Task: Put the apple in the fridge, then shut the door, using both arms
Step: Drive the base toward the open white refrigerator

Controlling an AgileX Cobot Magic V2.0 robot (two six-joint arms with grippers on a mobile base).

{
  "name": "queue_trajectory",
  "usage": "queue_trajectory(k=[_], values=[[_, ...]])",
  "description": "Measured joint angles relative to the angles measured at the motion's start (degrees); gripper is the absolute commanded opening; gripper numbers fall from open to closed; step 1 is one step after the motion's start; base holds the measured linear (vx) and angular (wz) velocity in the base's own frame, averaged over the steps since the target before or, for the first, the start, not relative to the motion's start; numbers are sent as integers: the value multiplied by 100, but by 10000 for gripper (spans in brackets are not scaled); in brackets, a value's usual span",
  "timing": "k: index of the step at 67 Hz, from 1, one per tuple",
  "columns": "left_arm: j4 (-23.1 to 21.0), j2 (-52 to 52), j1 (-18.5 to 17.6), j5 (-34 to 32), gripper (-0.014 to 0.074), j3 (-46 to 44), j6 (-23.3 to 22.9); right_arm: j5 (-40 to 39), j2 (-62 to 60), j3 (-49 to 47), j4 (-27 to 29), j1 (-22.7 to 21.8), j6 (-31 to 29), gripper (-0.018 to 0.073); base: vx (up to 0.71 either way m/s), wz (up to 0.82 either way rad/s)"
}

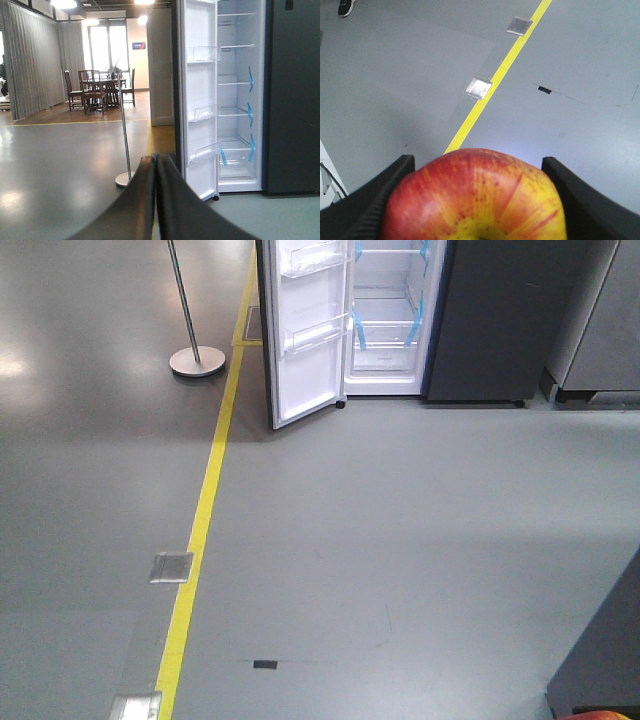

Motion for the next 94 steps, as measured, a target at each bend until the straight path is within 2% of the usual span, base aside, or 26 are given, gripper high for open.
queue_trajectory(k=[94], values=[[0, 0, 0, 0, -6, 0, 0, 0, 0, 0, 0, 0, 0, 393, 32, 2]])
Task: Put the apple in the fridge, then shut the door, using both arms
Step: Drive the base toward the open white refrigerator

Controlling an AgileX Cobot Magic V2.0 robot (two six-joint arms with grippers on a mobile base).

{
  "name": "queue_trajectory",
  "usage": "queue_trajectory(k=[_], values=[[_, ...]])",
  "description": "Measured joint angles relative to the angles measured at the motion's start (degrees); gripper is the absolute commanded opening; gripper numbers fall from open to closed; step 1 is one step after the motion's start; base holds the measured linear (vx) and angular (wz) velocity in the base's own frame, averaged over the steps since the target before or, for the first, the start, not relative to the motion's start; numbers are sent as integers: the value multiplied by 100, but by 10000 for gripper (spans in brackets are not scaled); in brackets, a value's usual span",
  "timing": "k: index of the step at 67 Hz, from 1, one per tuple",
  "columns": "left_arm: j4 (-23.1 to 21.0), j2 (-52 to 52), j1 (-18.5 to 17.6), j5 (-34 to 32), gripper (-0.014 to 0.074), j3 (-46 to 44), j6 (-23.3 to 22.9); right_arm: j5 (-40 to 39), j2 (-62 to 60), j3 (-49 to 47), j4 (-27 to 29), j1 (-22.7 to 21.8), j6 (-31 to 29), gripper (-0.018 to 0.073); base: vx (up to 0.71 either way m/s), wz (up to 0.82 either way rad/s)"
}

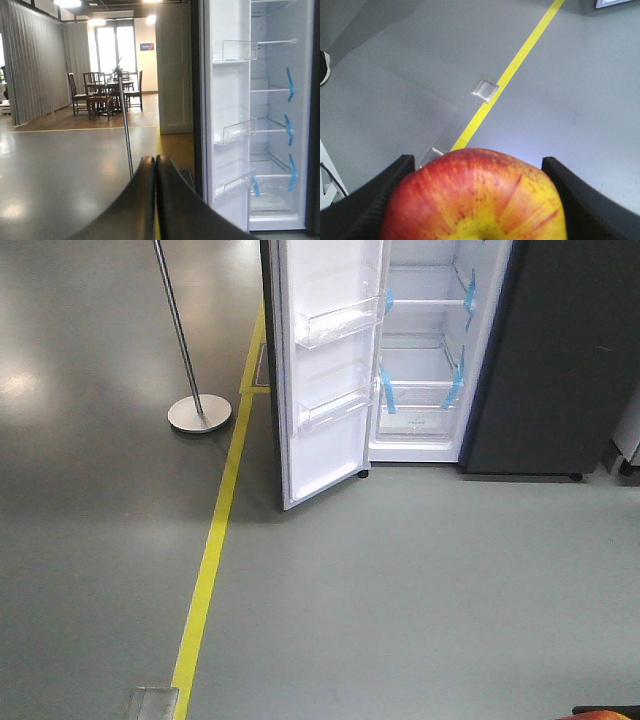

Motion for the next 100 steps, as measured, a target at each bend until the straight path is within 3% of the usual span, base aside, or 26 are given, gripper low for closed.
queue_trajectory(k=[100], values=[[0, 0, 0, 0, -6, 0, 0, 0, 0, 0, 0, 0, 0, 391, 21, -1]])
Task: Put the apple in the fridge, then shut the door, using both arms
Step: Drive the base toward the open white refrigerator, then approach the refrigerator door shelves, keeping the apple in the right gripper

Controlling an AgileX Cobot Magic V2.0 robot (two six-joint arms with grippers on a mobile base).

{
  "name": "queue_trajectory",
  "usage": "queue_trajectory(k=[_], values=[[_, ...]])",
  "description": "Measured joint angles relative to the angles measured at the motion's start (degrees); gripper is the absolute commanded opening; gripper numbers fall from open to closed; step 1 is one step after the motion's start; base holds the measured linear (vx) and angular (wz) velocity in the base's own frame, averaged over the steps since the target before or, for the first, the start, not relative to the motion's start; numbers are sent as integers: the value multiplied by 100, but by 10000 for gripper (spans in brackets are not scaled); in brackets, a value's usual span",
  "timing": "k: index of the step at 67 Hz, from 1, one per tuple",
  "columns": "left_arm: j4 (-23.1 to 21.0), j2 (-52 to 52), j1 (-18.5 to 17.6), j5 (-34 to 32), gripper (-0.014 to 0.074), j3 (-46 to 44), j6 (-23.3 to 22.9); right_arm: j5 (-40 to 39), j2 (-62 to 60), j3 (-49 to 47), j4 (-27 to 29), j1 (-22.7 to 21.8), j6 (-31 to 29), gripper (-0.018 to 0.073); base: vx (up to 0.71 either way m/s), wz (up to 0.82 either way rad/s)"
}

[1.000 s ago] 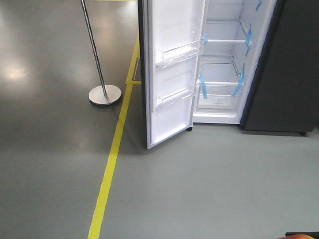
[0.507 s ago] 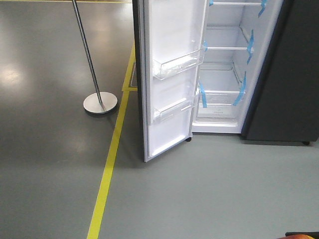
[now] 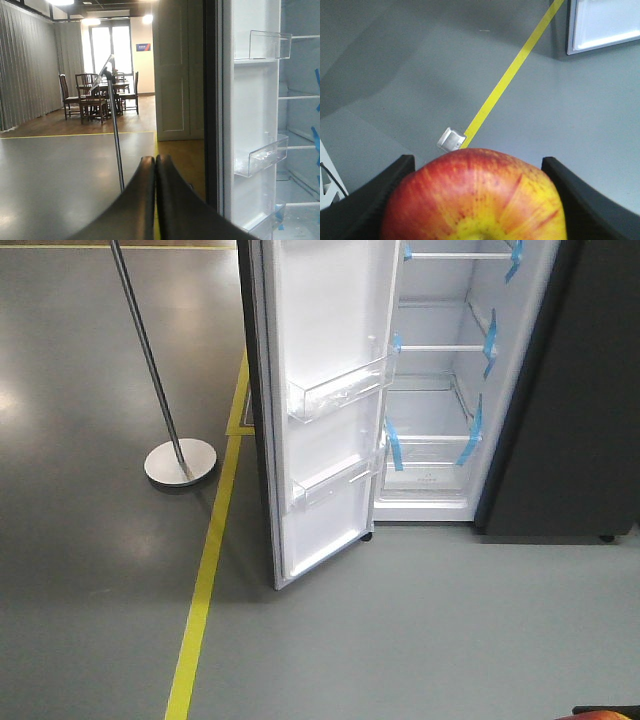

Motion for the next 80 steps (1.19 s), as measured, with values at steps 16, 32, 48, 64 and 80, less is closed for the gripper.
queue_trajectory(k=[16, 32, 48, 64, 80], values=[[0, 0, 0, 0, -6, 0, 0, 0, 0, 0, 0, 0, 0, 391, 15, -1], [0, 0, 0, 0, -6, 0, 0, 0, 0, 0, 0, 0, 0, 391, 14, 2], [0, 0, 0, 0, -6, 0, 0, 0, 0, 0, 0, 0, 0, 391, 14, 0], [0, 0, 0, 0, -6, 0, 0, 0, 0, 0, 0, 0, 0, 391, 13, 1], [0, 0, 0, 0, -6, 0, 0, 0, 0, 0, 0, 0, 0, 391, 12, -2]])
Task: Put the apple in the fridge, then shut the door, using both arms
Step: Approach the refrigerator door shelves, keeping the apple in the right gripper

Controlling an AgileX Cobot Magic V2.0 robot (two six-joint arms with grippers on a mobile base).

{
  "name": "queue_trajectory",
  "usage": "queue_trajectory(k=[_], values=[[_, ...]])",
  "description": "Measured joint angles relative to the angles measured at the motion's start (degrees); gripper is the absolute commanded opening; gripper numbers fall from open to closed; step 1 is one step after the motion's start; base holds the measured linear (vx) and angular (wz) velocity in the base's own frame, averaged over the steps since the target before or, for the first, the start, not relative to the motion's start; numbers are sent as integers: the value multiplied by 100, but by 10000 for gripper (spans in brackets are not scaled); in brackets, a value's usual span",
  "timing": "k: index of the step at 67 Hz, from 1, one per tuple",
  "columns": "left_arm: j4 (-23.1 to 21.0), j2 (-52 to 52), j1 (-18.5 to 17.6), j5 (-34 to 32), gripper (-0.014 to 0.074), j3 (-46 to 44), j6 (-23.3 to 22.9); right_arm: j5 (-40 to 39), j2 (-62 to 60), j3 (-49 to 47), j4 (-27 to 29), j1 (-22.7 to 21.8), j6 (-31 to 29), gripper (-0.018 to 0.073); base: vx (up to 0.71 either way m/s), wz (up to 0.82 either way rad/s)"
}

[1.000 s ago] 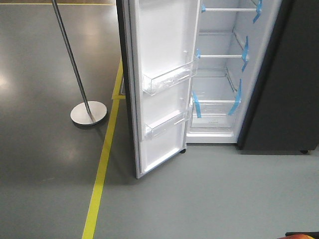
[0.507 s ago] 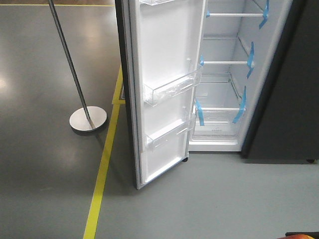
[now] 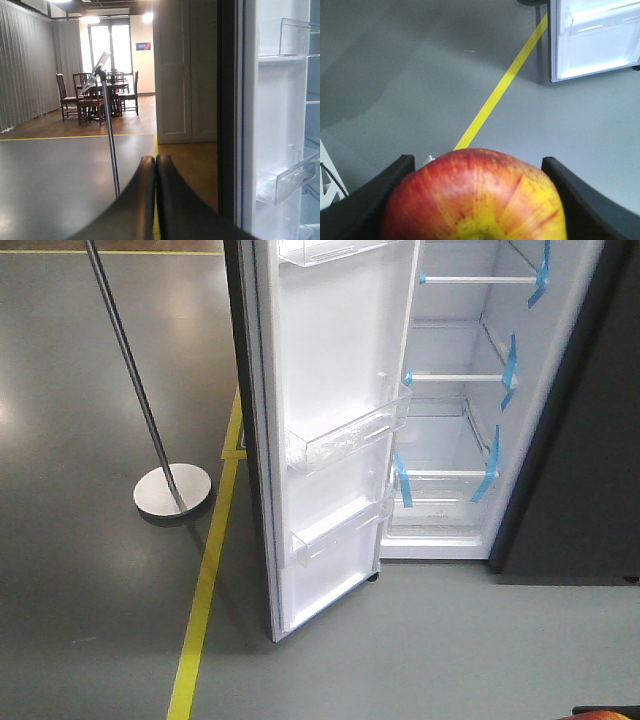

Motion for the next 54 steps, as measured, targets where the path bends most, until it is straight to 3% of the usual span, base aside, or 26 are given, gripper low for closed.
queue_trajectory(k=[54], values=[[0, 0, 0, 0, -6, 0, 0, 1, 0, 0, 0, 0, 0, 391, 12, -1]])
